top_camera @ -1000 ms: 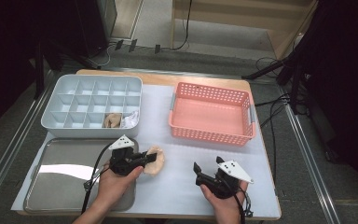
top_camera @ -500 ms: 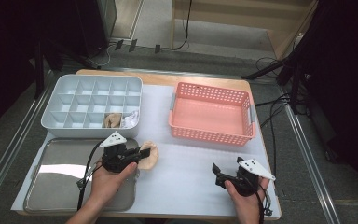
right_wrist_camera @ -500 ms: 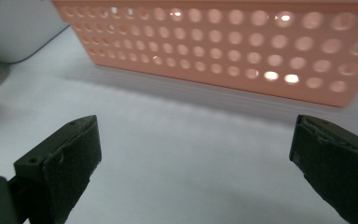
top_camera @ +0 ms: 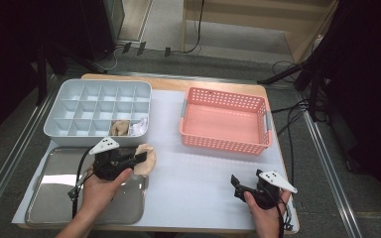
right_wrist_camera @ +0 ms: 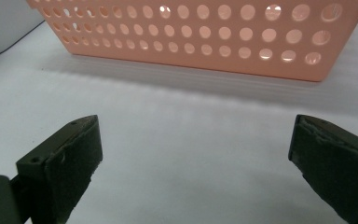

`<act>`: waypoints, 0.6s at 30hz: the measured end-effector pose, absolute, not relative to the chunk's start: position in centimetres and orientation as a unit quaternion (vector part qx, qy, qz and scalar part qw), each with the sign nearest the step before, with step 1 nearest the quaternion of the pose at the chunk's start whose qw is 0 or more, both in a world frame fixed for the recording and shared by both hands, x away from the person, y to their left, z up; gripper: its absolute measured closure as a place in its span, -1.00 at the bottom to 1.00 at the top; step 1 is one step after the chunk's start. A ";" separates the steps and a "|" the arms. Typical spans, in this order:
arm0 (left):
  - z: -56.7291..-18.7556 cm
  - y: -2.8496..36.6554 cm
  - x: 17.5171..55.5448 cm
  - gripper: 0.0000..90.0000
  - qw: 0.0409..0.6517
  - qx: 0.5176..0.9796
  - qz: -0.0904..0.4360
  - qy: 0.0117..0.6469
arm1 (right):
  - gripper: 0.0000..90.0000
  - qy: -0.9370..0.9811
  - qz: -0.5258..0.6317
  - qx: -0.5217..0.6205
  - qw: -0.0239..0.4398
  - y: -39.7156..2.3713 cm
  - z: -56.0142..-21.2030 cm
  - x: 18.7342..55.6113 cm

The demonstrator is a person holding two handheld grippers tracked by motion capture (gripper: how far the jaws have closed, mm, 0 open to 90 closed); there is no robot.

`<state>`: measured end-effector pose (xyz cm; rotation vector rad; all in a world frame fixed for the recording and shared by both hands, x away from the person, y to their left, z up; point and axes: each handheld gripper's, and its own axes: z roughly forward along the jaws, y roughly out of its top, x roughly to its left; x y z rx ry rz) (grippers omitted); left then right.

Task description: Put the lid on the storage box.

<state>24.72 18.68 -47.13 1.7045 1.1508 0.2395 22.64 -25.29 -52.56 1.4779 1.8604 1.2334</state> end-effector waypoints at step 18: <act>-43.6 24.0 26.4 0.74 0.522 0.667 0.170 0.504 | -0.87 0.678 0.443 0.540 0.230 -25.1 -52.6 22.6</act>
